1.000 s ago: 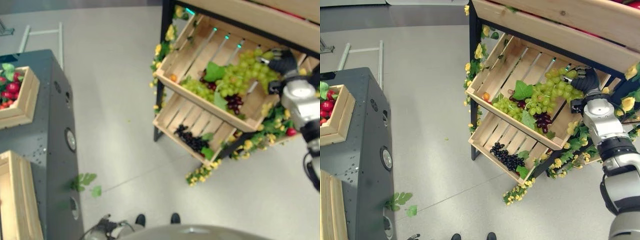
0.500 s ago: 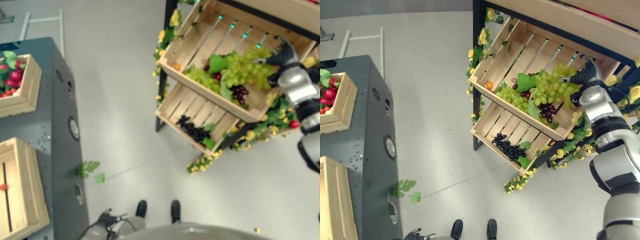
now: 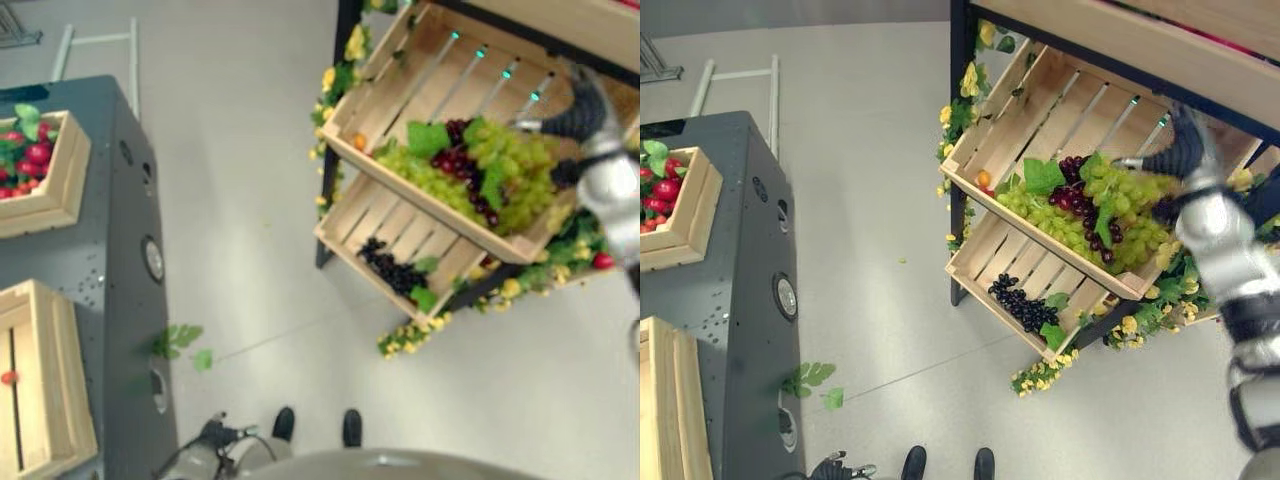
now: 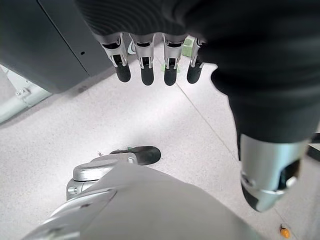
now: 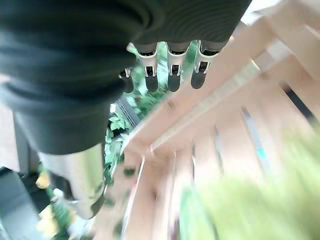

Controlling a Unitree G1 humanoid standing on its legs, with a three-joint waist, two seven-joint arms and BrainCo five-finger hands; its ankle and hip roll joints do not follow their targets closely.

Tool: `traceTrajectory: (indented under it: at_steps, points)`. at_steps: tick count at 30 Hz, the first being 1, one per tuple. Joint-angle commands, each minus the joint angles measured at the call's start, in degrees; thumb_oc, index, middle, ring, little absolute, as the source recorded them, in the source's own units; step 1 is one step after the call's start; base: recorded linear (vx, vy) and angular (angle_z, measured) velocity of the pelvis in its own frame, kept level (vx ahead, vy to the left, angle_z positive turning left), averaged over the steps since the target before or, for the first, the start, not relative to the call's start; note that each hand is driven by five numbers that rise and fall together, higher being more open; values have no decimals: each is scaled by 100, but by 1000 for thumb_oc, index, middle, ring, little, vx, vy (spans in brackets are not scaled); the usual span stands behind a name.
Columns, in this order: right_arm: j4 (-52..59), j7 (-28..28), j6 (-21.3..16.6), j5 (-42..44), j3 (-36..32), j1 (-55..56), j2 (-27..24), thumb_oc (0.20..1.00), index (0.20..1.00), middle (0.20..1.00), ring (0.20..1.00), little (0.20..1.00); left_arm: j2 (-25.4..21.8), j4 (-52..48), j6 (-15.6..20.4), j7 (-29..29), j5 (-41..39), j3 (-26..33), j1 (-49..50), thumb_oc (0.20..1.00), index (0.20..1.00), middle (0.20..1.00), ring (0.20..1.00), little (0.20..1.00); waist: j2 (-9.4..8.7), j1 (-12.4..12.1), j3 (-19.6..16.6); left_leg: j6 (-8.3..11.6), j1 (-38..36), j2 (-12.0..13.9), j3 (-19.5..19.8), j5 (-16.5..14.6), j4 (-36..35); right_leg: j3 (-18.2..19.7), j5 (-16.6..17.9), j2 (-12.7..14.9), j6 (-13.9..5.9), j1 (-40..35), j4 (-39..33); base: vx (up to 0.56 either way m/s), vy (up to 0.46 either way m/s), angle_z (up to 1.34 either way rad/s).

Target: Pick up the fruits from the basket on one side to the basket on the other side

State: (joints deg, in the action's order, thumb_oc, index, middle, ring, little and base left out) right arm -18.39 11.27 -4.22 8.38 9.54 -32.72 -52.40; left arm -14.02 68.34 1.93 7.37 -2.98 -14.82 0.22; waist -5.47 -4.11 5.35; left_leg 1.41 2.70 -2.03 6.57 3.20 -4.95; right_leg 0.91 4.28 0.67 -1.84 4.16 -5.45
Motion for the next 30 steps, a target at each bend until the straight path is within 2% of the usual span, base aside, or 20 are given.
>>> traceTrajectory:
  at_steps: [1, 6, 11, 20, 26, 30]
  points:
    - [556, -145, -504, 797, -587, 354, 79, 1000, 1000, 1000, 1000, 1000, 417, 392, 52, -34, 273, -150, 19, 1000, 1000, 1000, 1000, 1000, -141, -85, -337, 33, 306, -113, 82, -288, 68, -84, -711, -197, -252, -147, 45, 8, 21, -7]
    - [1683, -548, -758, 1414, -1205, 1468, 772, 1000, 1000, 1000, 1000, 1000, 401, 380, 61, -61, 351, 99, 45, 1000, 1000, 1000, 1000, 1000, -95, -39, -382, -14, 263, -149, 67, -326, 63, -55, -694, -151, -282, -166, 45, 3, 23, -3]
    - [2480, -806, -800, 1506, -1424, 2117, 1170, 1000, 1000, 1000, 1000, 1000, 373, 349, 70, -95, 443, 216, 81, 1000, 1000, 1000, 1000, 1000, -95, -34, -434, -57, 248, -185, 48, -354, 56, -7, -674, -121, -311, -161, 47, -1, 33, -2]
    - [3207, -1180, -818, 1531, -1347, 2718, 1573, 1000, 1000, 1000, 1000, 1000, 349, 313, 114, -105, 517, 354, 144, 1000, 1000, 1000, 1000, 1000, -145, -22, -476, -107, 199, -227, 3, -395, 62, 57, -650, -85, -353, -173, 69, -3, 21, -2]
    - [3613, -1335, -842, 1378, -1186, 3197, 2030, 1000, 1000, 1000, 1000, 1000, 355, 308, 134, -57, 570, 454, 140, 1000, 1000, 1000, 1000, 1000, -171, 4, -489, -148, 144, -264, 11, -424, 68, 68, -664, -46, -360, -208, 127, -1, 24, -7]
    - [3775, -1427, -846, 1239, -1046, 3421, 2255, 1000, 1000, 1000, 1000, 1000, 362, 322, 139, -38, 293, 680, 129, 1000, 1000, 1000, 1000, 1000, -164, -5, -496, -154, 111, -278, 77, -418, 72, 3, -756, -39, -326, -210, 285, -1, -3, 1]
